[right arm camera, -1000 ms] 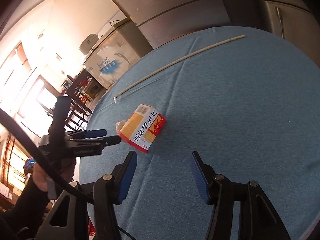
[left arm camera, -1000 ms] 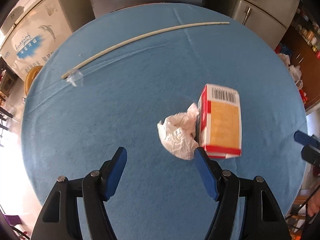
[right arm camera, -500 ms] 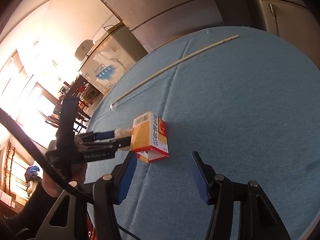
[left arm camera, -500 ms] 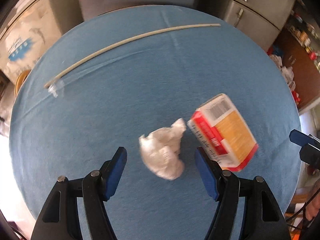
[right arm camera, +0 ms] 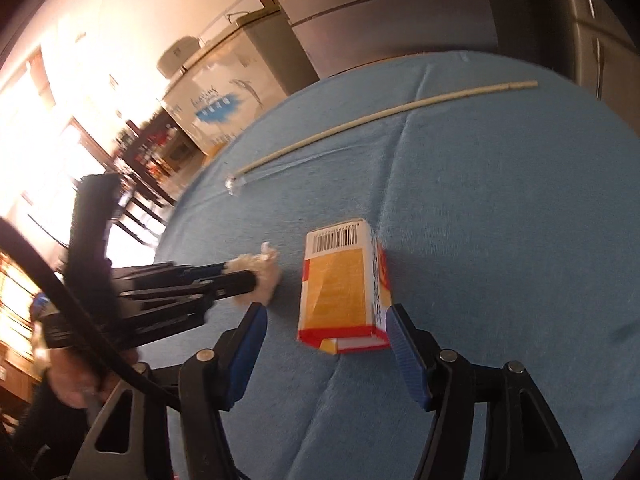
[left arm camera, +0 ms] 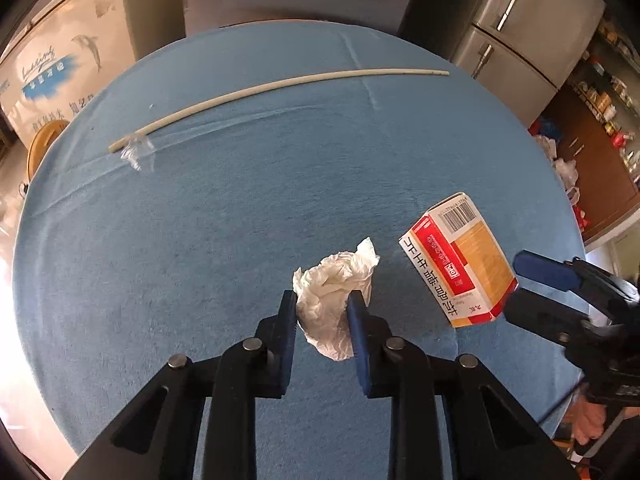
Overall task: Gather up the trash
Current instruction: 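Grasp the white tissue with left tool while right tool grasps the orange-white box, then carry the tissue and orange-white box over the red basket with both tools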
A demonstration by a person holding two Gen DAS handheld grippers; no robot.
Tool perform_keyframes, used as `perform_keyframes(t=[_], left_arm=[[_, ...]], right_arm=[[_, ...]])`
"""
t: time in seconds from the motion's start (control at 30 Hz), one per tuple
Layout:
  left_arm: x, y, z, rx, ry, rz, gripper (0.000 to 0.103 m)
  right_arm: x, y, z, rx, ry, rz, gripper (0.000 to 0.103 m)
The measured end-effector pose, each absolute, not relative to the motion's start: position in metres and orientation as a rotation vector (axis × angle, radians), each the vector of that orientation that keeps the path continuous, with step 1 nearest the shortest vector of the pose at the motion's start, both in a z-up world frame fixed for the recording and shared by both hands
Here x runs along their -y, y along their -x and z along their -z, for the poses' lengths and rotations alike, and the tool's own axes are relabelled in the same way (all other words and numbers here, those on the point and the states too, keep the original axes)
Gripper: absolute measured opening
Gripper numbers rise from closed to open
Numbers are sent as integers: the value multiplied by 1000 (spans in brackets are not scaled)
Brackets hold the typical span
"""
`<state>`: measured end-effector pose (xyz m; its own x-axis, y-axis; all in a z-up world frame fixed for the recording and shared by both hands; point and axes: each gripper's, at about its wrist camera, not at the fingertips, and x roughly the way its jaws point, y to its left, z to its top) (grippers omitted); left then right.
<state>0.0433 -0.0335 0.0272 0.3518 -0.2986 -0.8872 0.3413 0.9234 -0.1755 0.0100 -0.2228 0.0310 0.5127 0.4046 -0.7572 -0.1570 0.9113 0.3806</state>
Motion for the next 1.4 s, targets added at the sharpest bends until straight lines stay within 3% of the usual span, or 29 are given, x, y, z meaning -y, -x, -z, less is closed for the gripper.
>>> perform_keyframes(t=[0.33, 0.53, 0.67, 0.77, 1.4], left_arm=[[-4, -10, -53, -1103, 34, 361, 26], [-18, 19, -66, -1096, 83, 291, 26], [-24, 34, -71, -1091, 110, 240, 26], [-33, 46, -77, -1087, 146, 204, 26], [-125, 139, -103, -1060, 207, -164, 26]], right_arm=[[193, -22, -20, -995, -107, -268, 66], [197, -27, -5, -1029, -152, -229, 66], [197, -29, -1, -1045, -136, -210, 51], [196, -28, -3, -1043, -140, -224, 49], [139, 5, -28, -1008, -236, -551, 48]])
